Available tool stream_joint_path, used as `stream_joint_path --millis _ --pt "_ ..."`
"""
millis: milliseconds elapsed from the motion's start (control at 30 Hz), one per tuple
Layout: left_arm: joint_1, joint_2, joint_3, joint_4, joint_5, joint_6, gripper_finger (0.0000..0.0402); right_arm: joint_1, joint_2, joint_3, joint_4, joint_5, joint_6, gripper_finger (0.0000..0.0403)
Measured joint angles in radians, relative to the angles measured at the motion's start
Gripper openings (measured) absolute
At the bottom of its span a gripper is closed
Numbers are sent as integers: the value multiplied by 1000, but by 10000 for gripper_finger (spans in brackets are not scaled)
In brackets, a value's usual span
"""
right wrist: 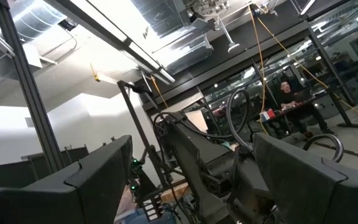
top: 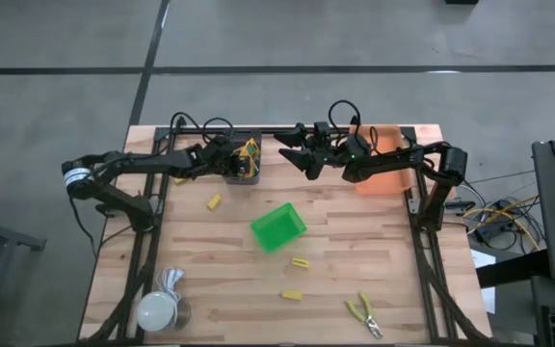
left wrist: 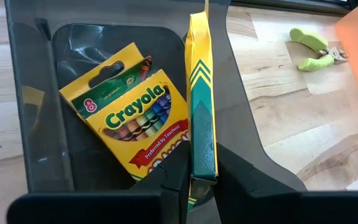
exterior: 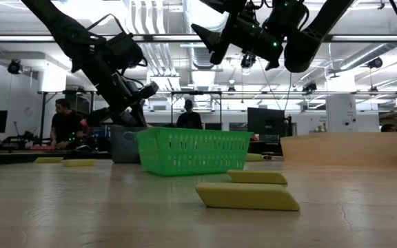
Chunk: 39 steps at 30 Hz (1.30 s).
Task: Pick & Place School Supplies
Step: Stack the yellow crayon box on the yellow crayon box in the black bin, then put the yellow eraser into the green bin
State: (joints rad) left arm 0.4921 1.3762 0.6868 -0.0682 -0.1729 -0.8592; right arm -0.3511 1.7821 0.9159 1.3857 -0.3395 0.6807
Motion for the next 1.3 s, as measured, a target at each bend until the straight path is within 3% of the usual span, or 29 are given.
stream_joint_path --millis 633,1033,1300 --pt "1 0 -2 8 19 -12 60 0 0 0 0 0 0 327" --pt "3 0 -2 9 28 -56 167 0 0 0 0 0 0 327" --pt "4 0 -2 9 27 -57 181 0 0 0 0 0 0 327"
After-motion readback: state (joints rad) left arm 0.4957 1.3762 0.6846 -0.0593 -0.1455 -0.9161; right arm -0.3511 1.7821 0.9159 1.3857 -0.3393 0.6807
